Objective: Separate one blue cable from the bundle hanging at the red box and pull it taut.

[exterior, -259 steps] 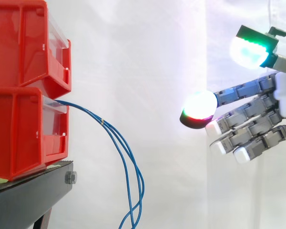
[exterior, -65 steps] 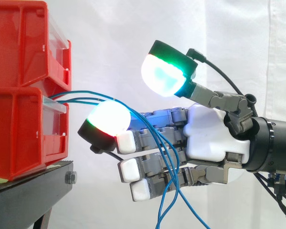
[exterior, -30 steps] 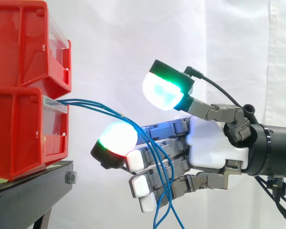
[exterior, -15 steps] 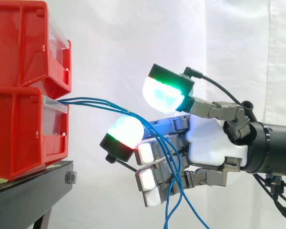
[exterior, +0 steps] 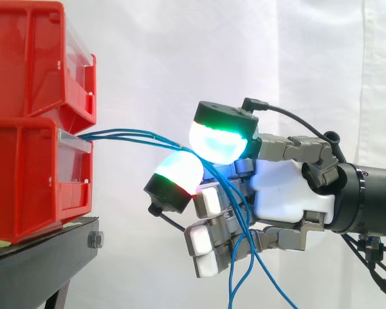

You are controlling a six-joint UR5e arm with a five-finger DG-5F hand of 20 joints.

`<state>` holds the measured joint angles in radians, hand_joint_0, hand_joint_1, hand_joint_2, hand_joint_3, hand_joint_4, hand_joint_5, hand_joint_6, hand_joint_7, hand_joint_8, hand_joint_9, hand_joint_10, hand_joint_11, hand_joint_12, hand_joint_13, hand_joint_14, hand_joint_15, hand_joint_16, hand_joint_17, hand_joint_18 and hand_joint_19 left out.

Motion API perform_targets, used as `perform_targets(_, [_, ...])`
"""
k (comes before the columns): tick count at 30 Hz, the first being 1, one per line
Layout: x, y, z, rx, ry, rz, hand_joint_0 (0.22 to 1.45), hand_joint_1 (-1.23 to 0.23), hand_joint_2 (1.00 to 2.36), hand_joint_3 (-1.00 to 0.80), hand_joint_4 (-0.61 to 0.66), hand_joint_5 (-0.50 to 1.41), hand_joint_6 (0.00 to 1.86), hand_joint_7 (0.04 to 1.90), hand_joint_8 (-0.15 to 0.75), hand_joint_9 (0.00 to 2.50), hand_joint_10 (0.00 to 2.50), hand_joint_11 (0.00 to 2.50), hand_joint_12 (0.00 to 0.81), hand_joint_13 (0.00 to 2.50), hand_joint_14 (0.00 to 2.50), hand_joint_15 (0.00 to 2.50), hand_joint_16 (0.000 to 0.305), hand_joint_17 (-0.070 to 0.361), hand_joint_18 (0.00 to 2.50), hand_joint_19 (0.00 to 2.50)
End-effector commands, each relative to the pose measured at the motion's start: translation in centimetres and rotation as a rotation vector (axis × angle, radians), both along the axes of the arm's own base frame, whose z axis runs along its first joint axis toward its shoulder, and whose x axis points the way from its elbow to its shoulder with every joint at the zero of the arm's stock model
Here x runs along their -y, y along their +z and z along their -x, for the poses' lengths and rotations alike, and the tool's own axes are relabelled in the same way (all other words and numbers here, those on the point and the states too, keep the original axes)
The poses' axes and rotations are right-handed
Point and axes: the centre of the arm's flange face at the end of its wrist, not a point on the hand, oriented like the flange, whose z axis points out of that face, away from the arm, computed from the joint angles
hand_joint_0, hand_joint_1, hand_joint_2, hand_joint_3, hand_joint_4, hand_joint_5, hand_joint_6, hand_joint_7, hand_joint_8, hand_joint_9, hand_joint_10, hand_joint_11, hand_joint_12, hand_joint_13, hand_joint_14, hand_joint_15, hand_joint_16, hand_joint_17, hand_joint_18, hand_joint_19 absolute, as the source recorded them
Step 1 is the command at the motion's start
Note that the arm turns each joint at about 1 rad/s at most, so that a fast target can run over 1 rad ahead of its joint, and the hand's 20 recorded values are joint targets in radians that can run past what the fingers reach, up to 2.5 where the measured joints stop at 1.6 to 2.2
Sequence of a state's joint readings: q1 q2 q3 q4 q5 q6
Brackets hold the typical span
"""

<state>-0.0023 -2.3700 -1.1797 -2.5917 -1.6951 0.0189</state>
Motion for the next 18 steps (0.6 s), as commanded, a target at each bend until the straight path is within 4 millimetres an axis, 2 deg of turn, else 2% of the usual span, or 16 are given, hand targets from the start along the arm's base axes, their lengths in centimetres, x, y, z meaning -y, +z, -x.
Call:
perform_targets(1, [-0.07, -0.01, 0.00, -0.001, 0.002, 0.001, 0.64, -0.62, 1.02, -0.01, 0.21, -0.16, 0.71, 1.21, 0.374, 0.96, 0.02, 0.57, 0.438, 0.95, 0.02, 0.45, 0.051, 0.115, 0.84, 0.34])
perform_targets(5, [-0.07, 0.03, -0.03, 0.002, 0.002, 0.001, 0.64, -0.65, 1.02, -0.03, 0.26, -0.19, 0.81, 1.14, 0.385, 0.96, 0.02, 0.65, 0.447, 0.96, 0.02, 0.46, 0.052, 0.116, 0.85, 0.34])
perform_targets(16, [-0.19, 0.13, -0.12, 0.012, 0.004, 0.001, 0.65, -0.68, 1.02, -0.19, 0.27, -0.21, 0.85, 1.10, 0.390, 1.00, 0.02, 0.82, 0.450, 0.95, 0.02, 0.47, 0.050, 0.113, 0.83, 0.35])
perform_targets(17, [-0.29, 0.15, -0.16, 0.013, 0.004, 0.000, 0.65, -0.68, 1.02, -0.22, 0.28, -0.21, 0.85, 1.10, 0.396, 1.00, 0.02, 0.84, 0.448, 0.95, 0.02, 0.47, 0.050, 0.113, 0.83, 0.35])
perform_targets(18, [-0.29, 0.08, -0.12, 0.012, 0.004, 0.000, 0.61, -0.67, 1.01, -0.35, 0.28, -0.22, 0.85, 1.10, 0.389, 0.99, 0.02, 0.85, 0.449, 0.95, 0.02, 0.48, 0.051, 0.114, 0.83, 0.35])
